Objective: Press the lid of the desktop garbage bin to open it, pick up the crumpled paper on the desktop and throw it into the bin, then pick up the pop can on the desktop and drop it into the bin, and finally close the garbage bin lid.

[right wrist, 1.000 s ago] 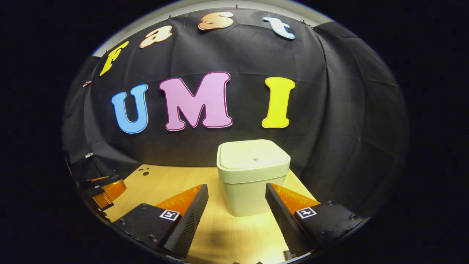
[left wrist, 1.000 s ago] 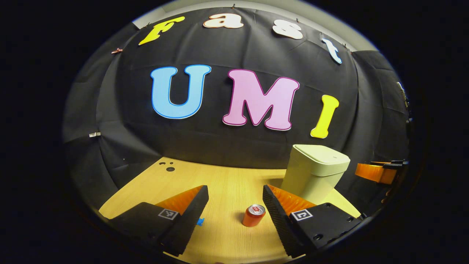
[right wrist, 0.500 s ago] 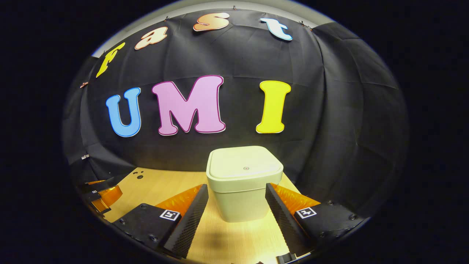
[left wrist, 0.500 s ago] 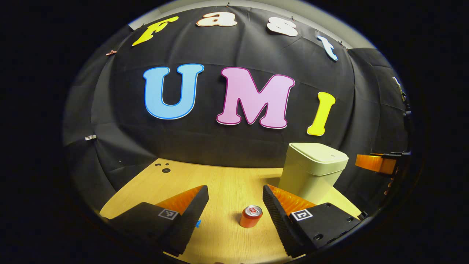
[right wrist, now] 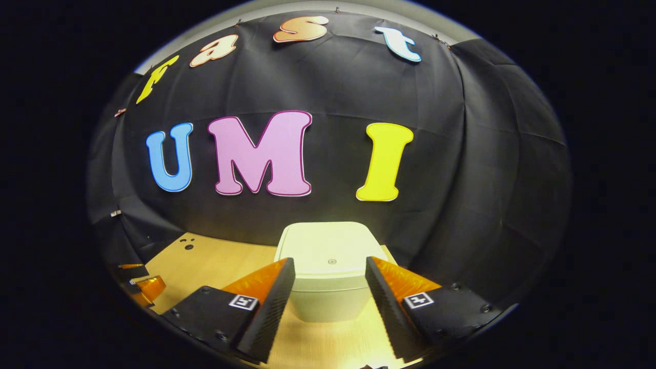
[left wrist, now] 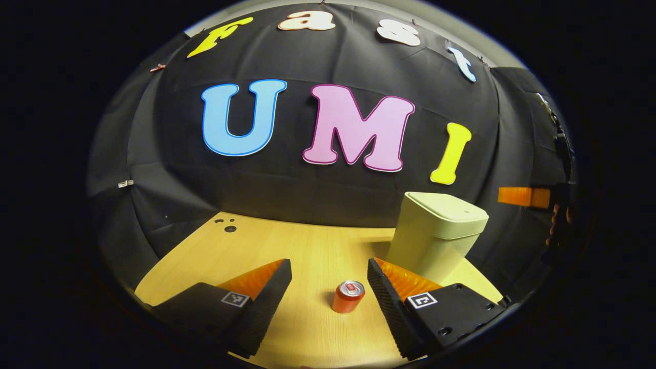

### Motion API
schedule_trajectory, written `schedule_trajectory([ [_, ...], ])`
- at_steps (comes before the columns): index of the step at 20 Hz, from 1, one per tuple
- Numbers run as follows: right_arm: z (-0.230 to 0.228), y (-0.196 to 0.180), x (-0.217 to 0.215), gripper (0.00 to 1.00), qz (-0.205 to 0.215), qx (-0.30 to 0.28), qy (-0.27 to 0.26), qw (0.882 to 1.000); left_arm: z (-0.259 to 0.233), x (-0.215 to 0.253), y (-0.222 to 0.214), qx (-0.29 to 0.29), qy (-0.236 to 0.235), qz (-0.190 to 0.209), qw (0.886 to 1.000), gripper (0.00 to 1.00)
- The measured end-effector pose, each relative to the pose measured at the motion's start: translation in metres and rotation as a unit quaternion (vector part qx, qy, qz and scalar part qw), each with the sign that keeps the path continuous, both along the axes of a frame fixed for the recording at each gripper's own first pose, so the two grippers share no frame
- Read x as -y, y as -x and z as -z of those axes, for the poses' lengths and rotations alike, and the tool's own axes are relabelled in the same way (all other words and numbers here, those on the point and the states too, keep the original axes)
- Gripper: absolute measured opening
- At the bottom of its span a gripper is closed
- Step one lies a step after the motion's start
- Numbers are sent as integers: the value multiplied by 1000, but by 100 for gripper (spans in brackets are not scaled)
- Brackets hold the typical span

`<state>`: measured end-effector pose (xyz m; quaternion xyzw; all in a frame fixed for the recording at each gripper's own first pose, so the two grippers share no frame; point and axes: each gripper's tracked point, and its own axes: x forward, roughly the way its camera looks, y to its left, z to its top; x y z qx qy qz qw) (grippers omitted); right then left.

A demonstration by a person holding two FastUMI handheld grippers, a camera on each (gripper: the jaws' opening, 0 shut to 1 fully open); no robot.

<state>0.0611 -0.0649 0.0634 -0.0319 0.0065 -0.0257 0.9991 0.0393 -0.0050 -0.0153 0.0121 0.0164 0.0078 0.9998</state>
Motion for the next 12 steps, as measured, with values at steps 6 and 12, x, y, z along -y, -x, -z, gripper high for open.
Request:
schedule_trajectory([
  [6,-7,-30,1,40,-15,-27,23,999,1,-8,-1,0,5,-15,1000,96],
  [12,10,-64,-7,10,-52,-78,16,996,6,-28,5,-4,12,-46,999,96],
])
